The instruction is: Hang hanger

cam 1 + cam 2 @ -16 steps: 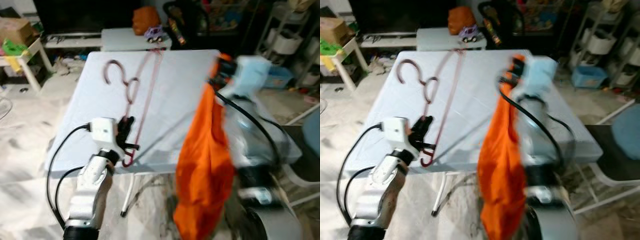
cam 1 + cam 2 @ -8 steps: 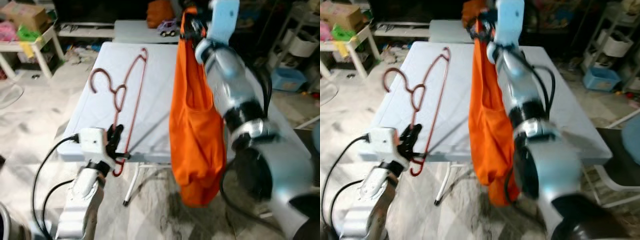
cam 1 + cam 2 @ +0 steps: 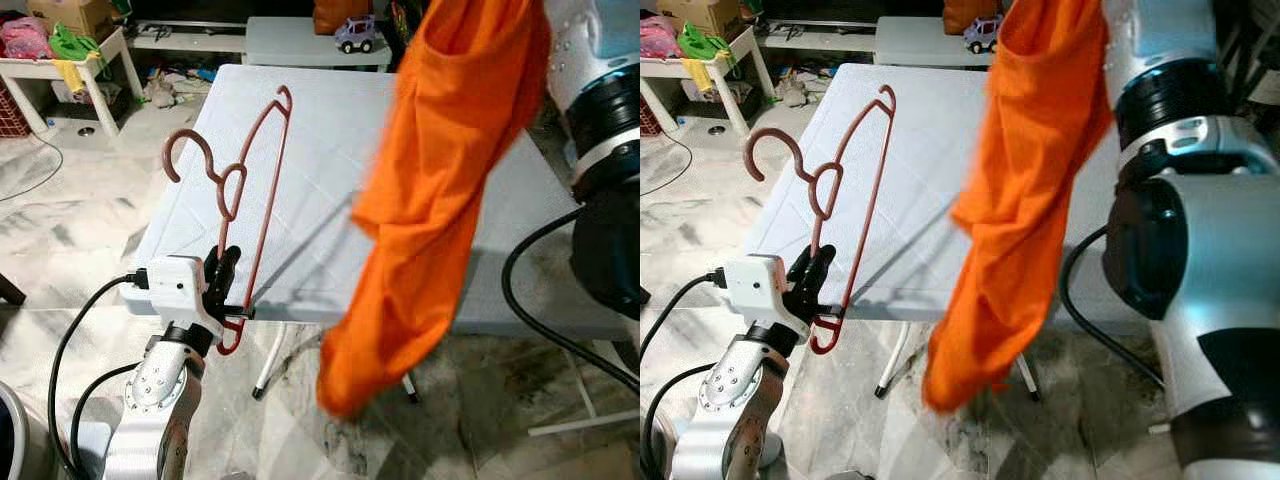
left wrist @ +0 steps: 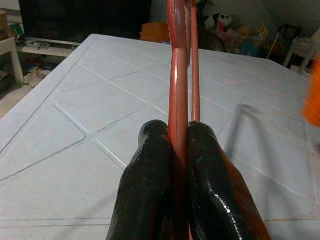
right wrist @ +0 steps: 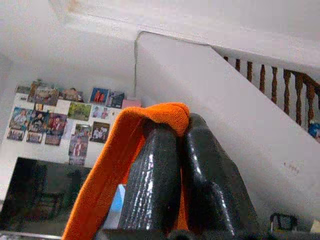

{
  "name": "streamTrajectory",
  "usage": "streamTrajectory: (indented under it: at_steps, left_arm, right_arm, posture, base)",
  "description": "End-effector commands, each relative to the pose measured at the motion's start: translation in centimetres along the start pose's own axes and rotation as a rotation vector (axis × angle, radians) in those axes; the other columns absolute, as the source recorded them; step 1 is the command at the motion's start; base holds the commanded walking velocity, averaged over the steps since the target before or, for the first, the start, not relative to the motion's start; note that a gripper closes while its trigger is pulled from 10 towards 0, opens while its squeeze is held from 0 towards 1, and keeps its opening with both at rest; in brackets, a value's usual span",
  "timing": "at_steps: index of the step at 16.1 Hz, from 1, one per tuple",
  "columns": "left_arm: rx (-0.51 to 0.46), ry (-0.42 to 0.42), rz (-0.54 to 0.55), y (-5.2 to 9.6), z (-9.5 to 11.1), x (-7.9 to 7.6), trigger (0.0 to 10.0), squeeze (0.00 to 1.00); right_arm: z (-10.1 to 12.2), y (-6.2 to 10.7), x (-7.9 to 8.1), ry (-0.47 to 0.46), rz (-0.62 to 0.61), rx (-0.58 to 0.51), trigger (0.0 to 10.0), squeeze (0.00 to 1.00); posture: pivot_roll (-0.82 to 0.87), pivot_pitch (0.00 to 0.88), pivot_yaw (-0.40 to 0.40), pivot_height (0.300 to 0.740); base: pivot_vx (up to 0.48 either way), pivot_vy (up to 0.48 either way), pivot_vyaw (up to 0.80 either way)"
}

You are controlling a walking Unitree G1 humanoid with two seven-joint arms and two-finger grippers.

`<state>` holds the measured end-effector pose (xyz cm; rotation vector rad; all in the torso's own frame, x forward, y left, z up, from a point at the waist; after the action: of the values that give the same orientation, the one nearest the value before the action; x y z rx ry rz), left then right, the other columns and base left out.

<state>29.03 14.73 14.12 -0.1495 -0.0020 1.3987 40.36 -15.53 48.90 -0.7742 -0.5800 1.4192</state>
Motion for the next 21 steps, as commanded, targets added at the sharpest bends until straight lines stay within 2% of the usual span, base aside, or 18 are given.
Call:
streamTrajectory:
  at_steps: [1,2,3,4,5,6,7,8,9,11,12,14,16,19,20,21]
  left_arm:
    - [0.035,-0.010,0.002,-0.1,-0.6,-0.1,10.0,0.00]
    - [0.033,-0.009,-0.005,-0.3,-0.6,-0.3,10.0,0.00]
    - [0.033,-0.008,-0.010,-0.3,-0.5,-0.4,10.0,0.00]
    - [0.034,-0.007,-0.013,-0.3,-0.5,-0.4,10.0,0.00]
    - [0.037,-0.006,-0.018,-0.4,-0.6,-0.5,10.0,0.00]
    - [0.039,-0.005,-0.023,-0.4,-0.7,-0.5,10.0,0.00]
    - [0.043,-0.002,-0.035,-0.6,-0.7,-0.7,10.0,0.00]
    - [0.043,0.000,-0.039,-0.7,-0.8,-0.8,10.0,0.00]
    - [0.044,0.005,-0.049,-0.9,-0.8,-1.0,10.0,0.00]
    - [0.046,0.007,-0.058,-1.1,-0.9,-1.2,10.0,0.00]
    - [0.046,0.008,-0.059,-1.1,-0.9,-1.2,10.0,0.00]
    - [0.050,0.010,-0.065,-1.2,-1.1,-1.3,10.0,0.00]
    - [0.050,0.014,-0.070,-1.3,-1.2,-1.4,10.0,0.00]
    - [0.050,0.017,-0.076,-1.5,-1.3,-1.4,10.0,0.00]
    - [0.051,0.018,-0.086,-1.8,-1.4,-1.5,10.0,0.00]
    - [0.052,0.018,-0.089,-1.8,-1.4,-1.6,10.0,0.00]
  right_arm:
    - [-1.8,0.8,0.3,0.018,0.032,0.050,0.0,0.00]
    - [-4.9,2.6,1.4,0.041,0.106,0.133,0.0,0.00]
    - [-7.6,4.5,2.4,0.020,0.176,0.215,0.0,0.00]
    - [-9.7,6.1,3.3,0.004,0.240,0.285,2.4,0.00]
    - [-12.0,8.5,4.5,-0.003,0.332,0.358,5.5,0.00]
    - [-13.6,10.5,5.6,0.011,0.422,0.407,9.4,0.00]
    - [-15.5,13.2,6.6,0.016,0.539,0.476,10.0,0.00]
    - [-16.0,13.9,6.7,0.020,0.560,0.494,10.0,0.00]
    - [-16.8,15.2,6.7,-0.017,0.615,0.543,10.0,0.00]
    - [-17.2,15.9,6.3,-0.036,0.652,0.577,10.0,0.00]
    - [-17.3,16.0,6.0,-0.036,0.656,0.587,10.0,1.00]
    - [-17.7,16.8,5.4,-0.020,0.719,0.627,10.0,1.00]
    - [-17.6,17.8,4.9,0.057,0.818,0.589,10.0,1.00]
    - [-17.1,19.1,4.0,0.031,0.876,0.558,10.0,1.00]
    - [-16.9,20.5,2.8,0.005,0.916,0.574,10.0,1.00]
    - [-16.9,20.9,2.5,-0.001,0.930,0.581,10.0,1.00]
  posture:
    - [0.19,0.097,-0.070,0.740]
    - [0.19,0.097,-0.069,0.740]
    - [0.18,0.096,-0.065,0.740]
    - [0.18,0.097,-0.060,0.740]
    - [0.17,0.098,-0.055,0.740]
    - [0.16,0.096,-0.053,0.740]
    - [0.15,0.096,-0.049,0.740]
    - [0.15,0.095,-0.047,0.740]
    - [0.14,0.092,-0.043,0.740]
    - [0.13,0.088,-0.040,0.740]
    - [0.13,0.087,-0.039,0.740]
    - [0.12,0.079,-0.037,0.740]
    - [0.11,0.071,-0.038,0.740]
    - [0.11,0.071,-0.038,0.740]
    - [0.08,0.058,-0.023,0.740]
    - [0.08,0.058,-0.023,0.740]
  base:
    - [0.000,0.000,0.00]
    - [0.000,0.000,0.00]
    - [0.000,0.000,0.00]
    - [0.000,0.000,0.00]
    - [0.000,0.000,0.00]
    - [0.000,0.000,0.00]
    - [0.000,0.000,0.00]
    - [0.000,0.000,0.00]
    - [0.000,0.000,0.00]
    - [0.000,0.000,0.00]
    - [0.000,0.000,0.00]
    - [0.000,0.000,0.00]
    - [0.000,0.000,0.00]
    - [0.000,0.000,0.00]
    - [0.000,0.000,0.00]
    - [0.000,0.000,0.00]
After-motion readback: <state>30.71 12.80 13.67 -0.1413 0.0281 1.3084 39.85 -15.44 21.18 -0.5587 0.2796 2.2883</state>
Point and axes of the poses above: a point about 5 cm out from each wrist's last joint towards the gripper, its own y axis pointing back from the gripper into the wrist, its own z axis along the axis of the wrist's last joint, x = y × z, the point moved 3 cm from there along -y, pointing out of the wrist towards the gripper
